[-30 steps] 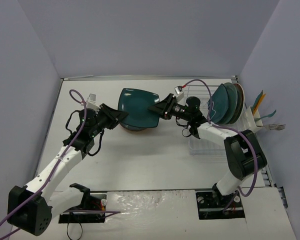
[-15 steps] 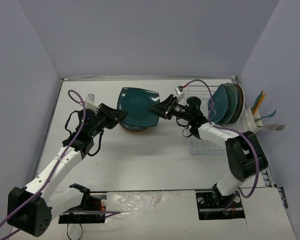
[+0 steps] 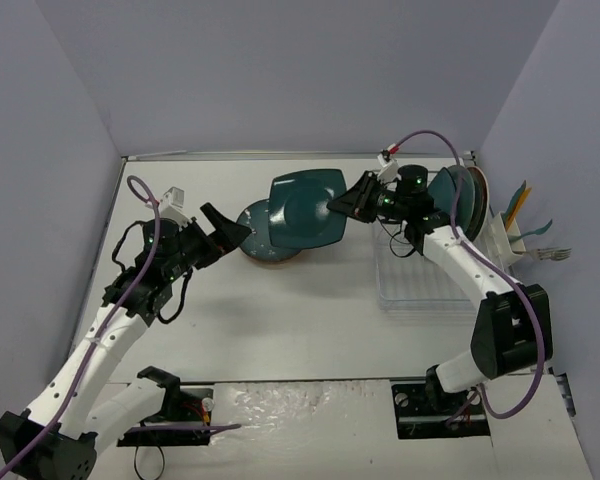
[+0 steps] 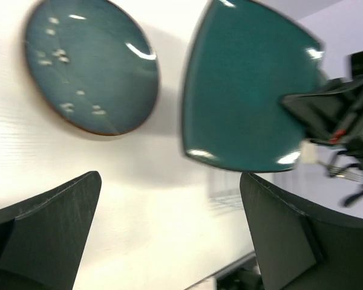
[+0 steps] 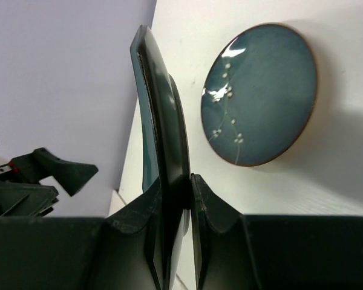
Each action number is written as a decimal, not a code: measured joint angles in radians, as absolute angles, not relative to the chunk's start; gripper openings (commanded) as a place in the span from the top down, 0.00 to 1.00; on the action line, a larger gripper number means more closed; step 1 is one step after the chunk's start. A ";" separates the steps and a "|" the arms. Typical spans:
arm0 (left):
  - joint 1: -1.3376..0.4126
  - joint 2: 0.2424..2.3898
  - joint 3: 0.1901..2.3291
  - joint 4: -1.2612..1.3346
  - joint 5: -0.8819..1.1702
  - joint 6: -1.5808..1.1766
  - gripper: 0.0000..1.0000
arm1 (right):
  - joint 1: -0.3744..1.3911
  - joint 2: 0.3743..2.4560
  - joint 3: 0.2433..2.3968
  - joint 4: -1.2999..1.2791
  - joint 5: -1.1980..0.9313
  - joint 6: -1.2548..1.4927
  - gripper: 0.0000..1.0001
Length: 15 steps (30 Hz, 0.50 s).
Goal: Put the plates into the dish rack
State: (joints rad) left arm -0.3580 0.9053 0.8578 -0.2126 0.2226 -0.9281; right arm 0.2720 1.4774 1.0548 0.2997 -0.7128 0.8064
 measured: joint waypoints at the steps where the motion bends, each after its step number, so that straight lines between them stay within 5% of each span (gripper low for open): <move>1: -0.358 0.906 0.880 -0.257 0.206 -0.890 0.03 | 0.256 1.476 1.078 0.260 -0.712 0.775 1.00; 8: -0.358 0.899 0.998 -0.513 0.040 -0.597 0.03 | 0.134 1.485 1.406 -0.204 -0.673 0.453 1.00; 15: -0.351 0.890 0.999 -0.626 -0.104 -0.387 0.03 | 0.105 1.507 1.772 -0.542 -0.410 0.162 1.00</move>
State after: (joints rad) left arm -0.3513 0.8898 0.9991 -0.6262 -0.1045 -0.3874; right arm 0.1053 1.5073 1.7721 -0.5420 -0.4103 0.1618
